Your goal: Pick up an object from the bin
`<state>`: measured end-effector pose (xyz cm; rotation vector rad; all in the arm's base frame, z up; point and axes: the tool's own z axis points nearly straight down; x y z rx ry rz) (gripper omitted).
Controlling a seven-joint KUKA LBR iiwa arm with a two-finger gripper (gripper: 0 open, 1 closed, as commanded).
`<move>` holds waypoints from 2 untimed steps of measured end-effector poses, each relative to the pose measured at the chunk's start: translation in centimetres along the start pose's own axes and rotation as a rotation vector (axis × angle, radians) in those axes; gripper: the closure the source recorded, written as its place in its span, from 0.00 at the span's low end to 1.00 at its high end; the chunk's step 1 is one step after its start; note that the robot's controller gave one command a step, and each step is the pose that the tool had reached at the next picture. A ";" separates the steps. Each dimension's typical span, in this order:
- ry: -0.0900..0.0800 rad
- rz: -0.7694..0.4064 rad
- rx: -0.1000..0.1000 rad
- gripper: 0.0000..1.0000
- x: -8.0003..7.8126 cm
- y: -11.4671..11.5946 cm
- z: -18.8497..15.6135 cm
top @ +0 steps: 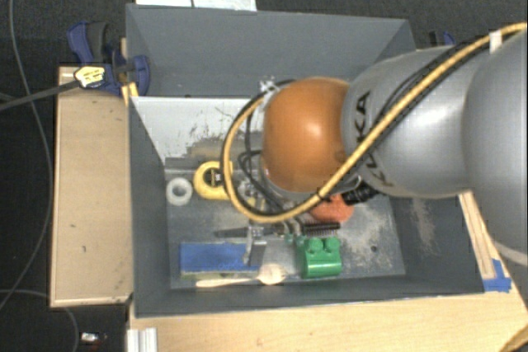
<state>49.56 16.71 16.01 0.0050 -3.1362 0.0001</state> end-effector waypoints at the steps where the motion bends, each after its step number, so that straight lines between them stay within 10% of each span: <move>1: -0.008 -0.003 -0.002 0.00 -0.3 -0.2 -0.2; 2: -0.012 -0.103 -0.002 0.00 -3.1 -5.4 6.2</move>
Offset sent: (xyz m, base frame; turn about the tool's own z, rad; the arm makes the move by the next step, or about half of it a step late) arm 0.0372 -0.0725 -0.0849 -0.1298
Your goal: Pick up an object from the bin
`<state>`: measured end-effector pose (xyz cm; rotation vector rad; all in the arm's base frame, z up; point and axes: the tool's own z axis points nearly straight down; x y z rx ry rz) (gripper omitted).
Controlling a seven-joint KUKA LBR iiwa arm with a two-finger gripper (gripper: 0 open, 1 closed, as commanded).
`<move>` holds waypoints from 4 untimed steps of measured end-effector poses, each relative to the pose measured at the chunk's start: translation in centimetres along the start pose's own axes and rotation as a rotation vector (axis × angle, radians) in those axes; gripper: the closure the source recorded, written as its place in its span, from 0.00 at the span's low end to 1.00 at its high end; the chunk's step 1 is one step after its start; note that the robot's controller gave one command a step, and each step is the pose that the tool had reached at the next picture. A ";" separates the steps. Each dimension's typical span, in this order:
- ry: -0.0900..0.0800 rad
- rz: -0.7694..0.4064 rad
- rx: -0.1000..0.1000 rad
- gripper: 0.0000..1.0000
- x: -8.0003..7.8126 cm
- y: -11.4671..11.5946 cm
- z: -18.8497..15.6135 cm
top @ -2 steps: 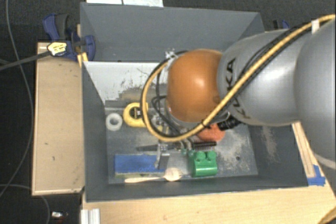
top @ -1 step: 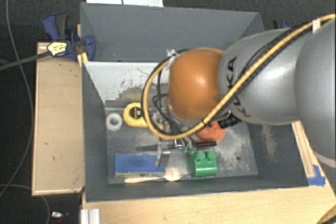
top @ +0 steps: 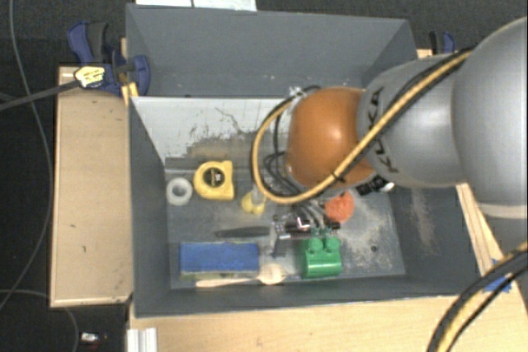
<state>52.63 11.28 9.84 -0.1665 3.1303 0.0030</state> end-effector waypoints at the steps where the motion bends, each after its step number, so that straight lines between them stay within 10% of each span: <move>1: -0.006 -0.049 -0.003 0.00 0.9 -5.9 1.9; 2: -0.008 0.095 -0.005 1.00 -4.1 -8.3 2.8; 3: -0.008 0.096 -0.005 1.00 -4.1 -8.3 2.8; 4: -0.005 0.100 -0.006 1.00 -3.5 -7.0 -4.3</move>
Offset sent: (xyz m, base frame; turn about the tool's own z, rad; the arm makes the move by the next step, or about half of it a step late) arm 0.0490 -0.0782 -0.0284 0.0911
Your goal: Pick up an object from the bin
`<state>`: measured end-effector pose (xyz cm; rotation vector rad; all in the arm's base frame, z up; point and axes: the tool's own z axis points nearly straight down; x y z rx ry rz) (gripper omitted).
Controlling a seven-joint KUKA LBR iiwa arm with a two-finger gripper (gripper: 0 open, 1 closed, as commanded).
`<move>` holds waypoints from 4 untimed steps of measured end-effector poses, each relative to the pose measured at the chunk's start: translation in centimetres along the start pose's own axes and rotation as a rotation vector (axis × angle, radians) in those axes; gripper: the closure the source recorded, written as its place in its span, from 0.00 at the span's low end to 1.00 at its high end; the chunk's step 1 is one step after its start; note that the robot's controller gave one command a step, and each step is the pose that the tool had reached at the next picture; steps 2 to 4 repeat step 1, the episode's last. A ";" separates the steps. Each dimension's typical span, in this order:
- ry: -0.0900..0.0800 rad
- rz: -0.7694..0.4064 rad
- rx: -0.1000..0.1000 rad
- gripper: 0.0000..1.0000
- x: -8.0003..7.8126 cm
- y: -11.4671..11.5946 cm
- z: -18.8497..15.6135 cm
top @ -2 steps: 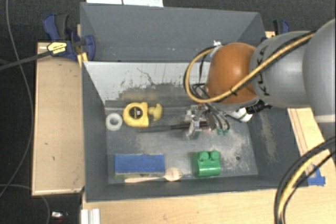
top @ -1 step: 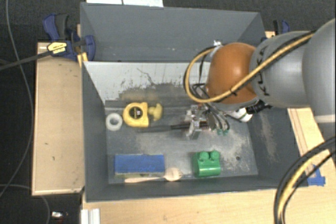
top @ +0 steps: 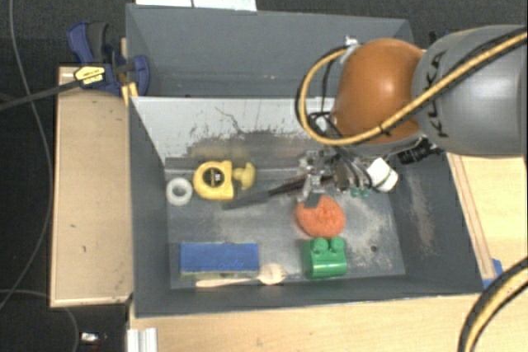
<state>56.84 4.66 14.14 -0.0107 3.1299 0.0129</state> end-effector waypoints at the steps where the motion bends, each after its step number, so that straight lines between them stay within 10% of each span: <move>1: 0.006 0.003 0.001 1.00 1.3 -0.9 -8.4; 4: 0.006 0.003 0.001 1.00 1.3 -0.9 -8.4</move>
Offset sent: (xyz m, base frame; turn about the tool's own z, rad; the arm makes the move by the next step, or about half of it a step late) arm -0.0111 -0.0099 0.2810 0.1102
